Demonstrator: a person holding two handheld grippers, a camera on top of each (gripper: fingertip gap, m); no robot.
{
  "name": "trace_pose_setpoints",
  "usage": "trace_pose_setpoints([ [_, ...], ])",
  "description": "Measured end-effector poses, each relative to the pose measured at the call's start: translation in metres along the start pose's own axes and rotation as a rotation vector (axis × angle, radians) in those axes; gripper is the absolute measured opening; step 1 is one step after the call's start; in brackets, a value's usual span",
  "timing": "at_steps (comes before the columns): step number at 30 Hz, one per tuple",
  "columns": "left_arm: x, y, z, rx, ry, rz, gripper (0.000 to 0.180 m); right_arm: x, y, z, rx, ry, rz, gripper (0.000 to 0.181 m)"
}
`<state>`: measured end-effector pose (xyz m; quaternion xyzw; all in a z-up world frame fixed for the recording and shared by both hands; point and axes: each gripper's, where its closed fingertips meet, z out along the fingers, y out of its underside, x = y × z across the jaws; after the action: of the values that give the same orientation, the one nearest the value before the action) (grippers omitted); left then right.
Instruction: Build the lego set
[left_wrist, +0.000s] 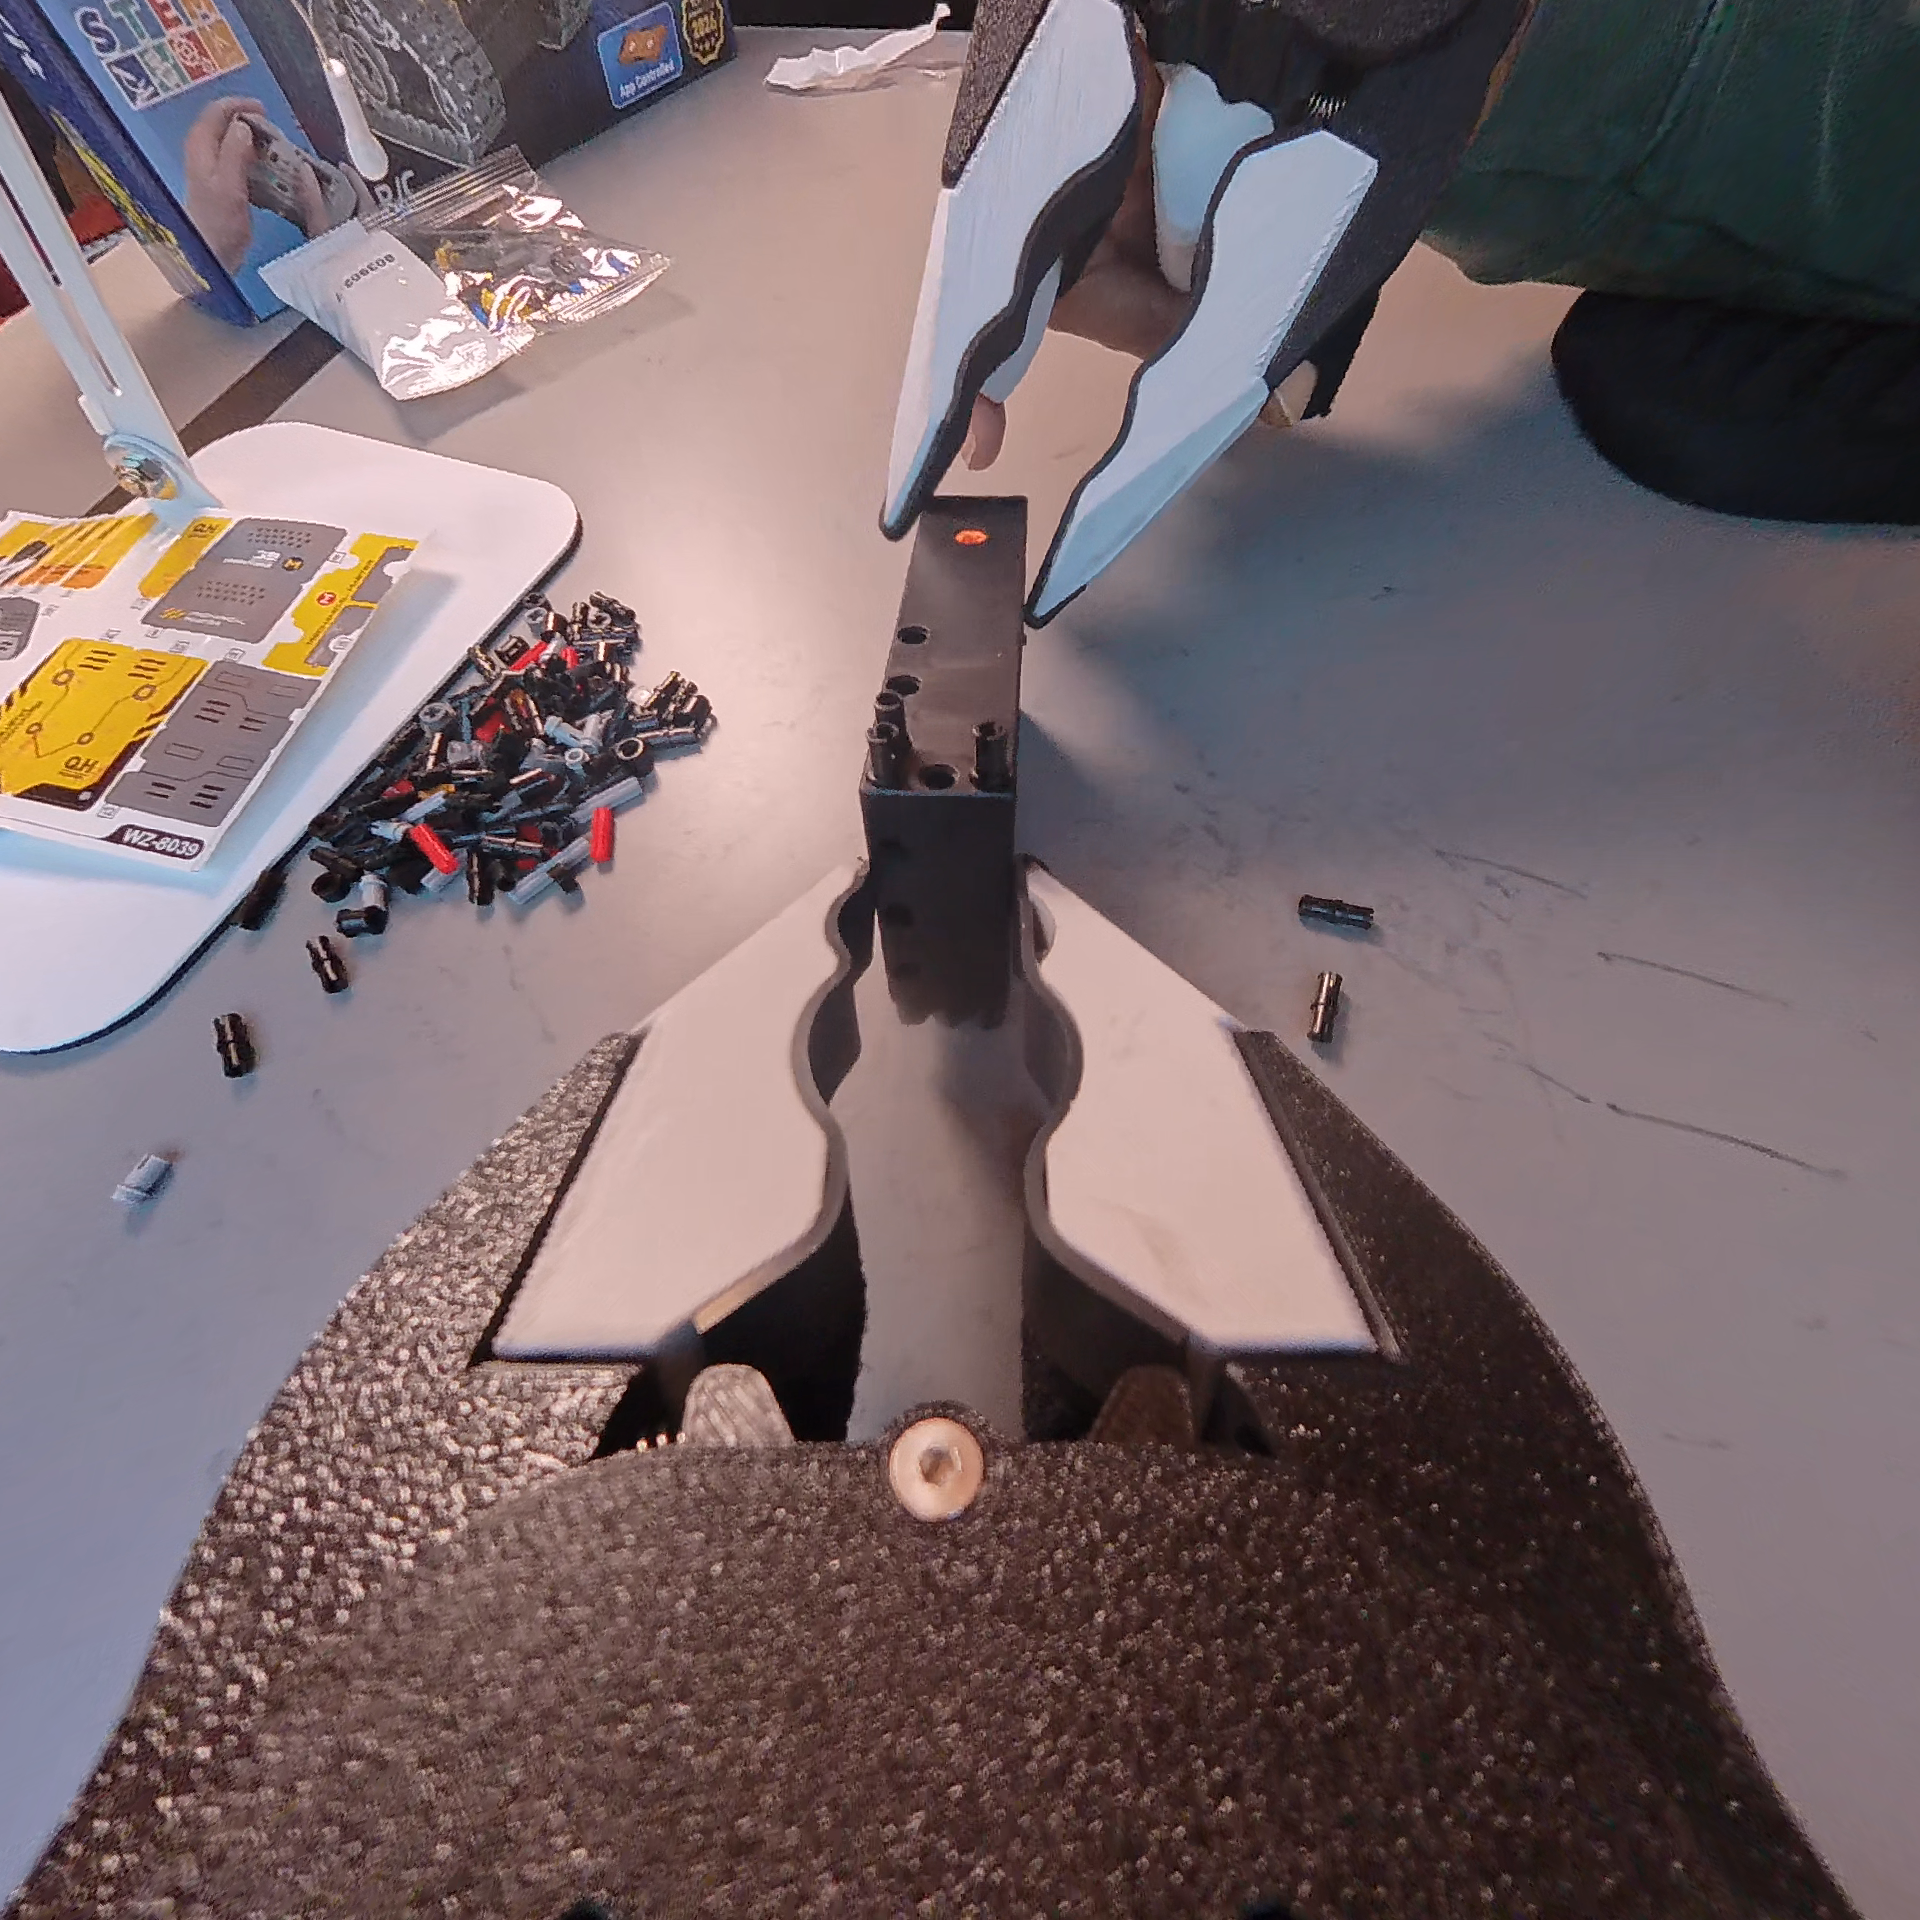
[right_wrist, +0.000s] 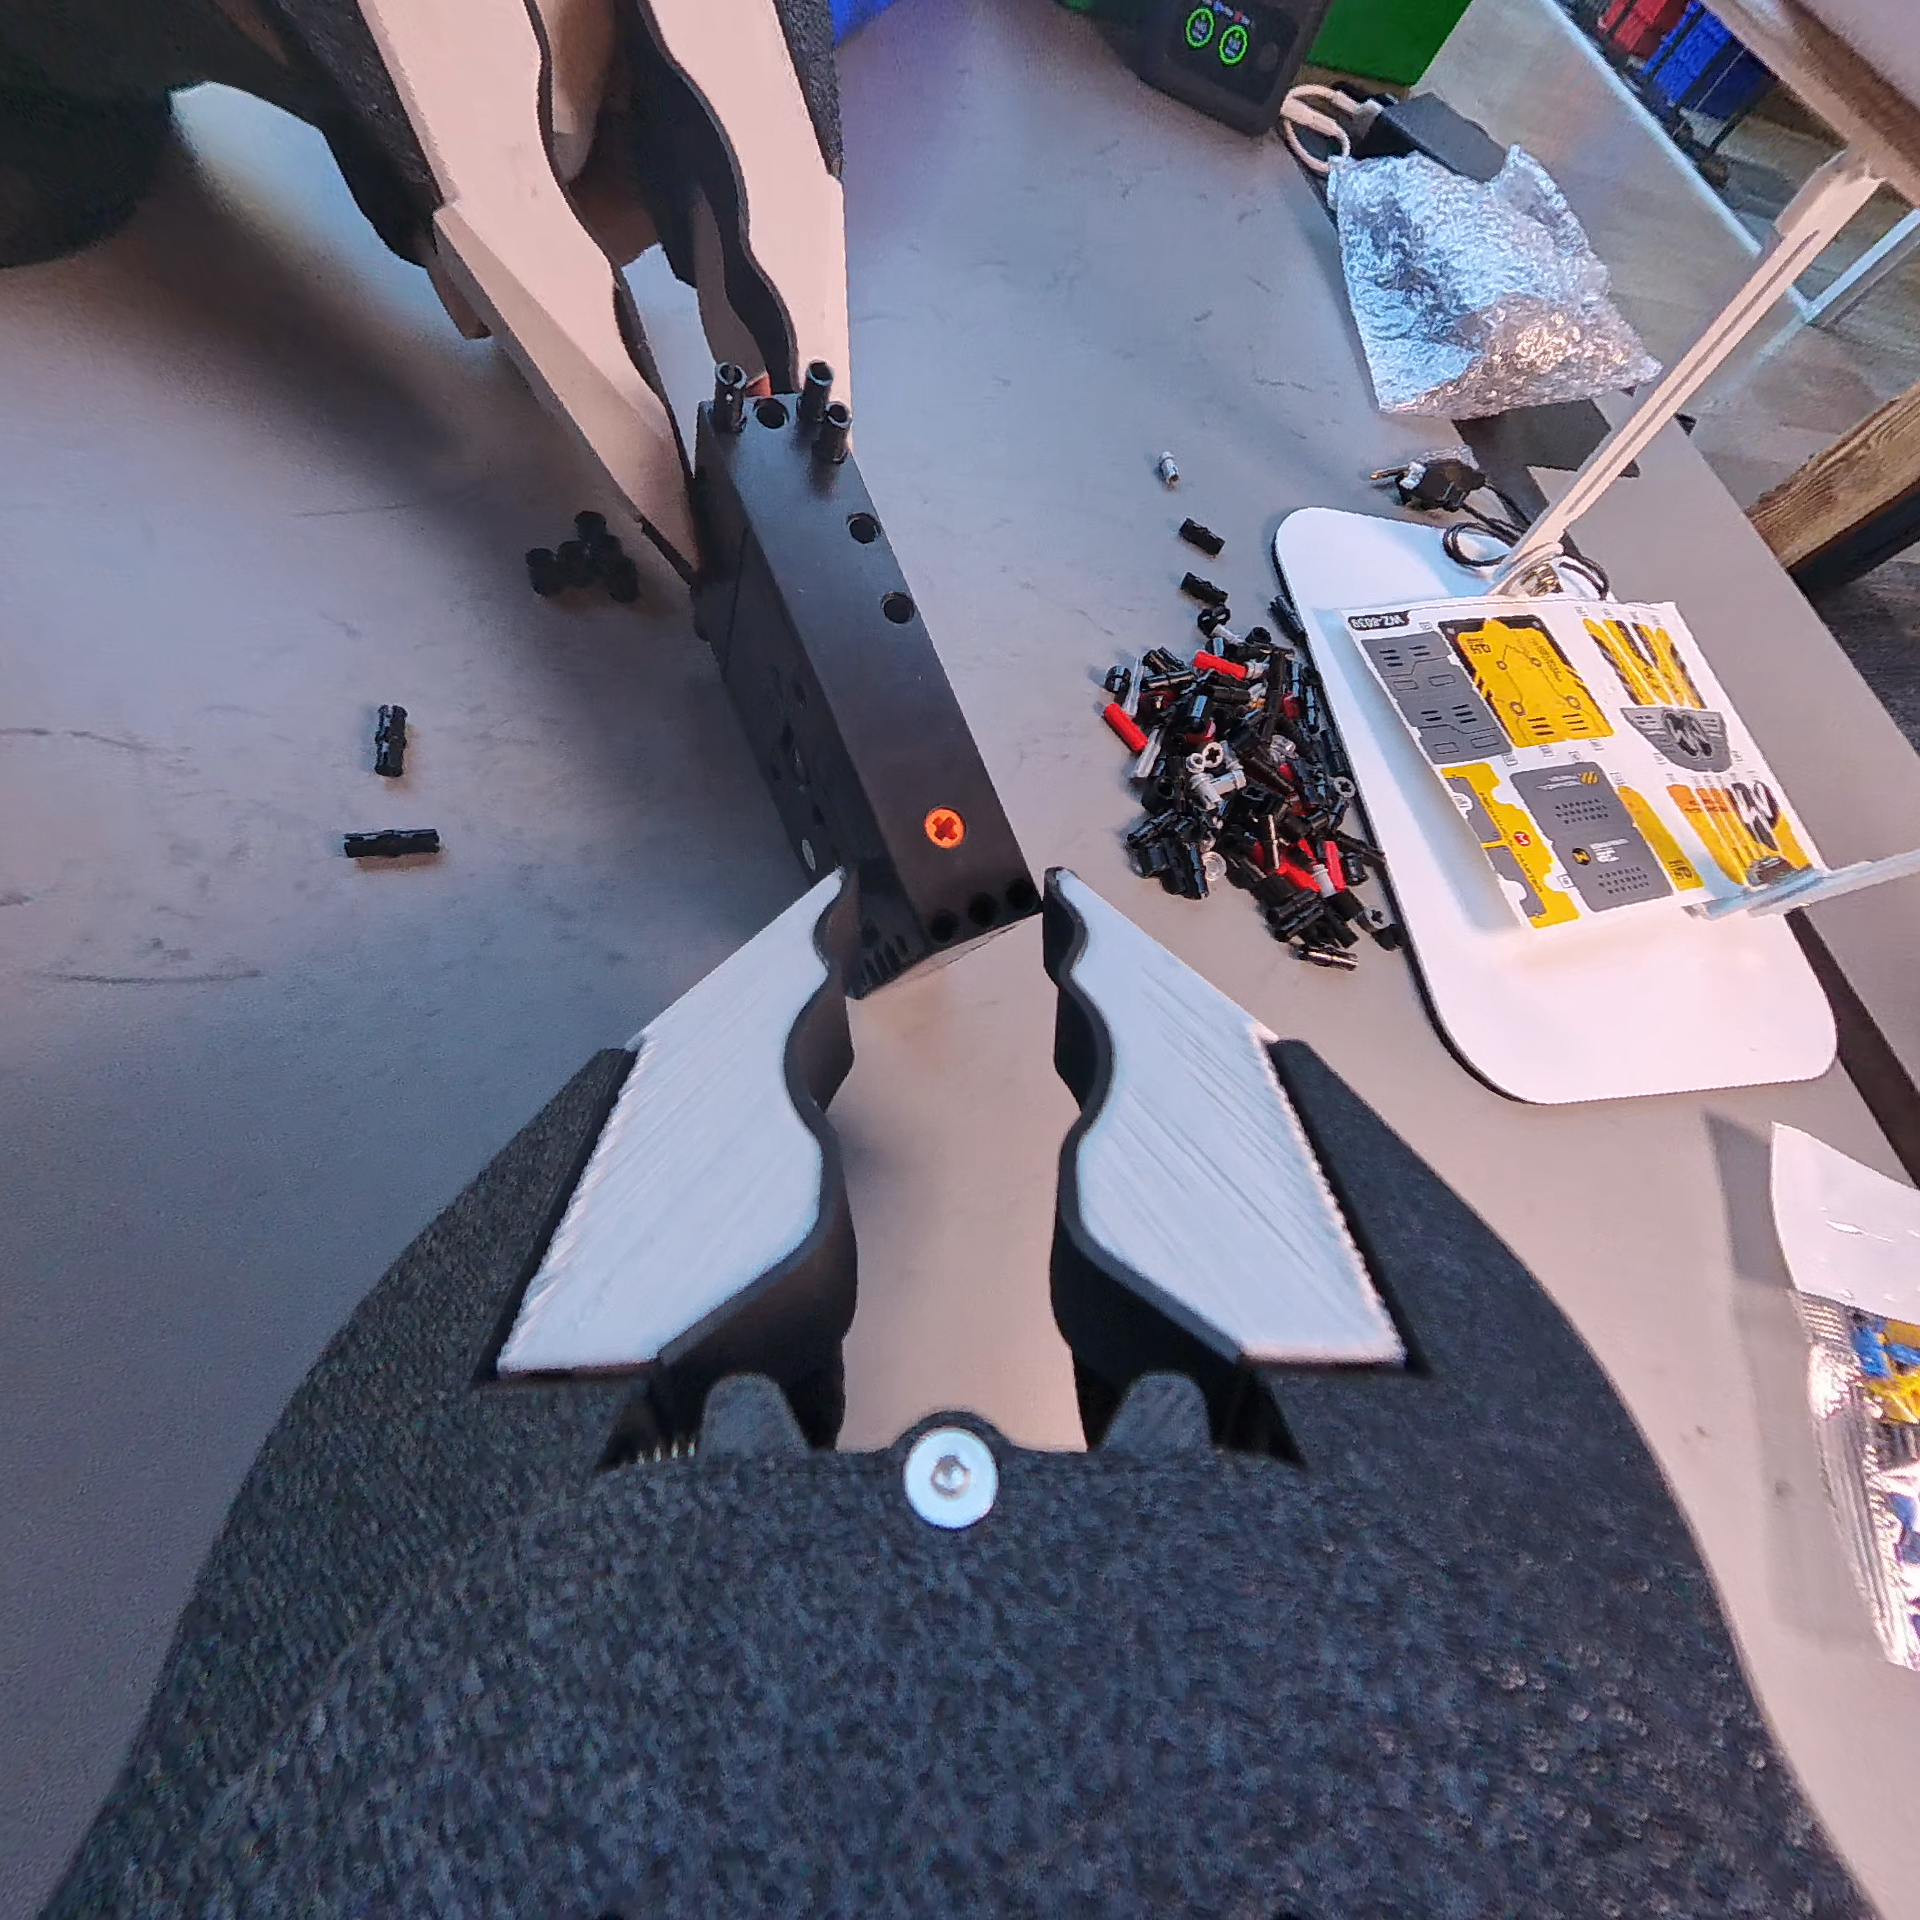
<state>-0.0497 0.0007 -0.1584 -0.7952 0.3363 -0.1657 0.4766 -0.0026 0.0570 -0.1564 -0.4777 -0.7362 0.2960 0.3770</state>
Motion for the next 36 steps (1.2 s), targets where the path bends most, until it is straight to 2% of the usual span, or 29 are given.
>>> trace_pose_setpoints([
  [9, -0.001, 0.001, -0.004, 0.001, -0.018, 0.021, 0.028, -0.003, -0.004, -0.003, 0.023, -0.016, 0.013, 0.034],
  [18, -0.009, -0.018, -0.021, 0.136, -0.022, 0.024, 0.048, -0.003, -0.020, -0.006, 0.126, -0.012, 0.035, 0.048],
  [25, -0.037, -0.023, -0.060, 0.192, -0.125, -0.025, 0.052, 0.020, -0.049, -0.027, 0.332, 0.150, 0.027, 0.040],
  [28, -0.030, -0.003, -0.062, 0.110, -0.082, -0.041, 0.053, 0.031, -0.047, -0.033, 0.349, 0.211, 0.024, 0.034],
  [32, -0.003, 0.028, -0.051, -0.064, 0.021, -0.026, 0.049, 0.033, -0.047, -0.034, 0.356, 0.228, 0.025, 0.029],
  [36, 0.025, 0.044, -0.038, -0.177, 0.120, 0.024, 0.042, 0.032, -0.044, -0.032, 0.338, 0.239, -0.005, 0.024],
])
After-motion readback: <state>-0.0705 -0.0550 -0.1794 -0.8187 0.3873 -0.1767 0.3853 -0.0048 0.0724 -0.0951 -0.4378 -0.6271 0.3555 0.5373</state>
